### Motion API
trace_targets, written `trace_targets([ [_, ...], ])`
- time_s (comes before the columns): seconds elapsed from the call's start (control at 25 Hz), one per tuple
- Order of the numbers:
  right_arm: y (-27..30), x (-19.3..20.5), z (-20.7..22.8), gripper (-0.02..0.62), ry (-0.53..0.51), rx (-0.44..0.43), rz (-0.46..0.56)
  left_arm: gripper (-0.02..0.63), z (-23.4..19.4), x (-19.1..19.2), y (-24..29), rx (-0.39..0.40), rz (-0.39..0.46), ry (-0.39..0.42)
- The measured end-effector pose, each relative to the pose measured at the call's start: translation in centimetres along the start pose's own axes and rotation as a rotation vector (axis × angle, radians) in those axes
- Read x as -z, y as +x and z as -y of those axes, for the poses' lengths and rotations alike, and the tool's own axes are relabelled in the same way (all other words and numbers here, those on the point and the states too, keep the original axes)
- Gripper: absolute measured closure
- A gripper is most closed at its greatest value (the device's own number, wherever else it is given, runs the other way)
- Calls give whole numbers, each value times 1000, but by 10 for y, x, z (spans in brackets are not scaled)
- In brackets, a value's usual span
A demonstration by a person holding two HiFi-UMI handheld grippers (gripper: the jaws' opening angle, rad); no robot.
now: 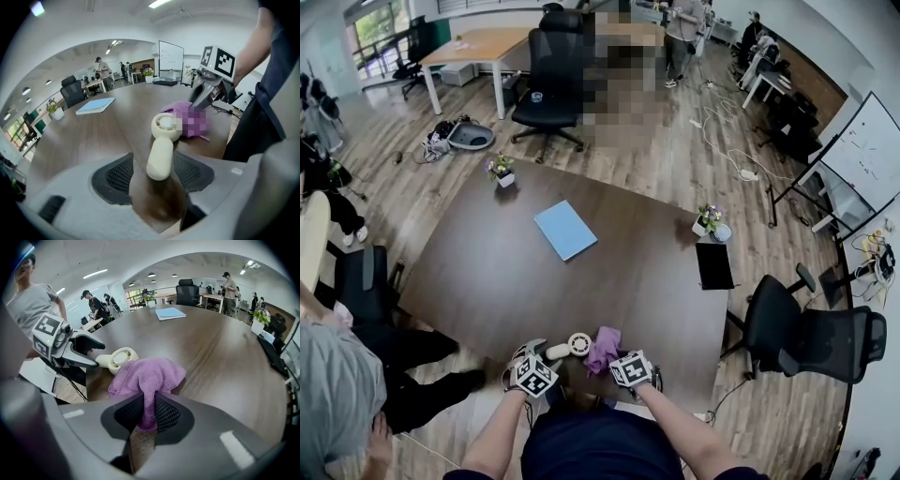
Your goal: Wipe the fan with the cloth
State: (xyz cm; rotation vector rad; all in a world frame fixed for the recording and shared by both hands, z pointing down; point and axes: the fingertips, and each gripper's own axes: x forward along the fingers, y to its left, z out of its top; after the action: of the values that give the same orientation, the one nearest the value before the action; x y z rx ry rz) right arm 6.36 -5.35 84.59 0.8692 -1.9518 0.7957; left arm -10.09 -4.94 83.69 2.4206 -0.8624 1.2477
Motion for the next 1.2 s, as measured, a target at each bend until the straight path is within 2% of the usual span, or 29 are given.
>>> trace_targets([
  [0.24, -2, 11, 0, 525, 10, -2, -8, 288, 8, -44, 16, 61, -17, 124],
  [0.36, -6, 18, 1, 525, 19, -5, -7, 259, 22, -51, 33, 125, -66, 162],
  [0.52, -10, 27, 0, 525, 24, -8, -5, 247, 34, -54, 51, 173, -118, 199],
  [0.84, -14, 40, 0, 525, 43, -11, -1, 242, 41, -58, 71, 233, -184, 202],
  [1.2, -16, 44, 0, 525, 47, -19, 2, 229, 39, -54, 83, 250, -228, 163],
])
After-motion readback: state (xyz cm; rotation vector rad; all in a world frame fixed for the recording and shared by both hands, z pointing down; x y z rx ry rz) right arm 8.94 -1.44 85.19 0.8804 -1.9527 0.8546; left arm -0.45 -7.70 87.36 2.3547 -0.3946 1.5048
